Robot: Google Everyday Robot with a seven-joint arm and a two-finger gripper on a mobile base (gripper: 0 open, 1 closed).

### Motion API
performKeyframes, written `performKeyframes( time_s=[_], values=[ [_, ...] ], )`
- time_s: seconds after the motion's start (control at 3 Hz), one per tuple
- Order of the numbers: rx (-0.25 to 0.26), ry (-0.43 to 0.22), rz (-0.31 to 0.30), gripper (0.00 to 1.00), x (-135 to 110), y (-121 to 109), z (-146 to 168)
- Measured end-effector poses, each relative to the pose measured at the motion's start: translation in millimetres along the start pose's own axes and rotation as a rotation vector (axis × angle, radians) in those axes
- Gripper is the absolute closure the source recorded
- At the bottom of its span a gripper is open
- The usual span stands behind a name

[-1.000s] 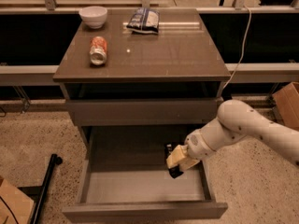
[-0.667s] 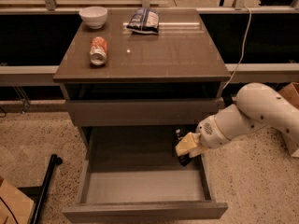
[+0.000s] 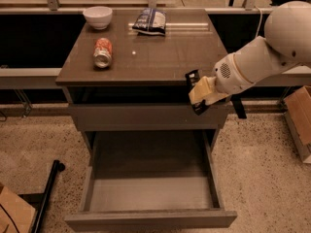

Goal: Pick rxbar chocolate from middle drawer and place on counter

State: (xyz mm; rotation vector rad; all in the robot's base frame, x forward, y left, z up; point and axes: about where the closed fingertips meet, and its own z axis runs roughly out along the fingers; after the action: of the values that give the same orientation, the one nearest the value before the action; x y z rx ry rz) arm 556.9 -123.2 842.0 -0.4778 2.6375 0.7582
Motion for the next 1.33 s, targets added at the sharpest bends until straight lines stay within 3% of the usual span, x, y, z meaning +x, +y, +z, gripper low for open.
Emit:
performKeyframes(
  time_s=[0.33, 0.67, 1.0, 1.33],
  values=[
    [-0.001, 0.003, 0.001, 1.0, 1.7, -0.2, 1.4],
    [-0.027, -0.11, -0.004, 1.0, -16.6, 5.4, -8.4],
    [-0.032, -0.207, -0.058, 1.0, -52.3, 16.8, -23.0],
    [0.01, -0.254, -0.109, 0.81, -96.3, 17.9, -31.6]
  ],
)
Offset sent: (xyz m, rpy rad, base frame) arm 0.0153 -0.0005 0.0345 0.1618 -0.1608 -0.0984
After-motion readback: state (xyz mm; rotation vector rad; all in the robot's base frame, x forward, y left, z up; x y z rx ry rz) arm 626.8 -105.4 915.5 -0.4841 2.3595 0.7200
